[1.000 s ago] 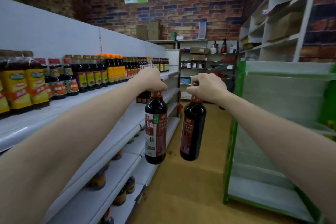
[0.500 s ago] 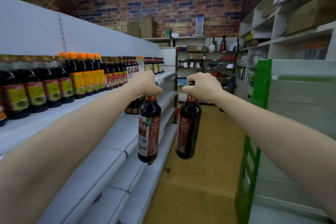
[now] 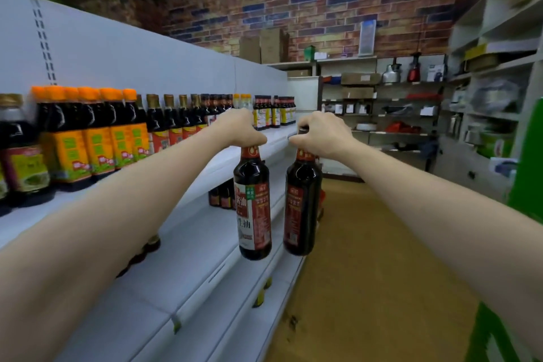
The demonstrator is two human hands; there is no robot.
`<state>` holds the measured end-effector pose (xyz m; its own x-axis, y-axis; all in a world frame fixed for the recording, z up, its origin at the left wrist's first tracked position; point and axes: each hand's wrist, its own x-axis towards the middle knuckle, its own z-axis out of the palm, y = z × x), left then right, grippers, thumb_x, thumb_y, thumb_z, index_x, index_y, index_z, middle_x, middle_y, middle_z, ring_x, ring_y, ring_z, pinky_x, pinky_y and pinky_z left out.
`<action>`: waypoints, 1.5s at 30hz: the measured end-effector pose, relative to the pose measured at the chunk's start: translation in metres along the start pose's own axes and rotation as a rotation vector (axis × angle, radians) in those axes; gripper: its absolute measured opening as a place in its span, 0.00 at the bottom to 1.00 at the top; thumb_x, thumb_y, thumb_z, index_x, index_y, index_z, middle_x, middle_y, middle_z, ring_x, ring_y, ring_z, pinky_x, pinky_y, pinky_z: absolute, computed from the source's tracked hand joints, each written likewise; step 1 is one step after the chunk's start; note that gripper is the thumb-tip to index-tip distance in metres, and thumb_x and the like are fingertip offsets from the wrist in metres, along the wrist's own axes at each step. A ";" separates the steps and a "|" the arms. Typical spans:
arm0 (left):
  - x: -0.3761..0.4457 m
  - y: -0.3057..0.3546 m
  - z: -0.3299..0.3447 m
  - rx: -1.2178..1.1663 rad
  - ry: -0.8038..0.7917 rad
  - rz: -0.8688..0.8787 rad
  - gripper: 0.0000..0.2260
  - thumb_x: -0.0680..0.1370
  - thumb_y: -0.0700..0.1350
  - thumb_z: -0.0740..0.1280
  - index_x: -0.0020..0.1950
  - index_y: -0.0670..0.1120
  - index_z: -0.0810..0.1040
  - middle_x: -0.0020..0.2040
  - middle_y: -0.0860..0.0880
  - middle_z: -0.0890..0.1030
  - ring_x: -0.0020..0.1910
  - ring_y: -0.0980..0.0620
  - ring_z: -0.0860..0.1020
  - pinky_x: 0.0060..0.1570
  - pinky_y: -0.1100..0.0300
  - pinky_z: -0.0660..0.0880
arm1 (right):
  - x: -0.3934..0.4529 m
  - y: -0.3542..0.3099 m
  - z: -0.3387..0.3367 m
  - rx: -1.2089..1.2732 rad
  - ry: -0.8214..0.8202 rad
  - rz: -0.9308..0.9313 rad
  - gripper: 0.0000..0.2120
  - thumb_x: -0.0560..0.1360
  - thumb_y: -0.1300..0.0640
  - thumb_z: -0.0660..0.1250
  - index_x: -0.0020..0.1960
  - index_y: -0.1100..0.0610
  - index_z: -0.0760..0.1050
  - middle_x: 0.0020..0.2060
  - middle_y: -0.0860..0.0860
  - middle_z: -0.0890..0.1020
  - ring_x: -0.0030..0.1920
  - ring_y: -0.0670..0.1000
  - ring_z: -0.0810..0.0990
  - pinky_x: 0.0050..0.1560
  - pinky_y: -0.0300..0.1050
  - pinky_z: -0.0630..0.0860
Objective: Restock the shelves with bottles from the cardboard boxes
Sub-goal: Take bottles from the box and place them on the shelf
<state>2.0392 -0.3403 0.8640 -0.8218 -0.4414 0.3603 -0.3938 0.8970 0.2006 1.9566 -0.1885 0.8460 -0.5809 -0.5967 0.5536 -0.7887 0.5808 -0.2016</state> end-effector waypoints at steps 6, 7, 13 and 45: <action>0.121 -0.021 0.041 -0.056 0.116 -0.044 0.19 0.73 0.48 0.68 0.29 0.44 0.62 0.27 0.50 0.62 0.26 0.53 0.61 0.25 0.62 0.57 | 0.104 0.051 0.063 0.040 0.008 -0.040 0.16 0.72 0.49 0.67 0.32 0.55 0.65 0.30 0.50 0.71 0.33 0.51 0.70 0.33 0.44 0.63; 0.142 -0.025 0.046 -0.069 0.139 -0.049 0.19 0.73 0.49 0.68 0.29 0.44 0.63 0.27 0.49 0.62 0.26 0.53 0.61 0.25 0.62 0.57 | 0.122 0.058 0.073 0.049 0.013 -0.047 0.16 0.72 0.49 0.67 0.32 0.55 0.65 0.30 0.50 0.70 0.33 0.51 0.70 0.33 0.44 0.63; 0.267 -0.049 0.068 -0.186 0.213 -0.084 0.19 0.72 0.50 0.70 0.30 0.44 0.65 0.27 0.49 0.65 0.26 0.53 0.63 0.25 0.62 0.59 | 0.228 0.108 0.124 0.129 0.025 -0.022 0.14 0.71 0.51 0.67 0.32 0.54 0.67 0.29 0.51 0.72 0.32 0.51 0.71 0.34 0.44 0.64; 0.597 -0.095 0.165 -0.055 0.857 -0.466 0.11 0.71 0.49 0.69 0.38 0.41 0.76 0.33 0.46 0.76 0.34 0.49 0.73 0.29 0.60 0.66 | 0.620 0.219 0.305 0.482 0.217 -0.477 0.09 0.72 0.50 0.66 0.41 0.56 0.73 0.33 0.50 0.75 0.38 0.54 0.75 0.32 0.43 0.64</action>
<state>1.5180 -0.6848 0.9097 -0.0020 -0.6381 0.7700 -0.5658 0.6356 0.5252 1.3622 -0.6002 0.8990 -0.1363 -0.5718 0.8090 -0.9773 -0.0562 -0.2044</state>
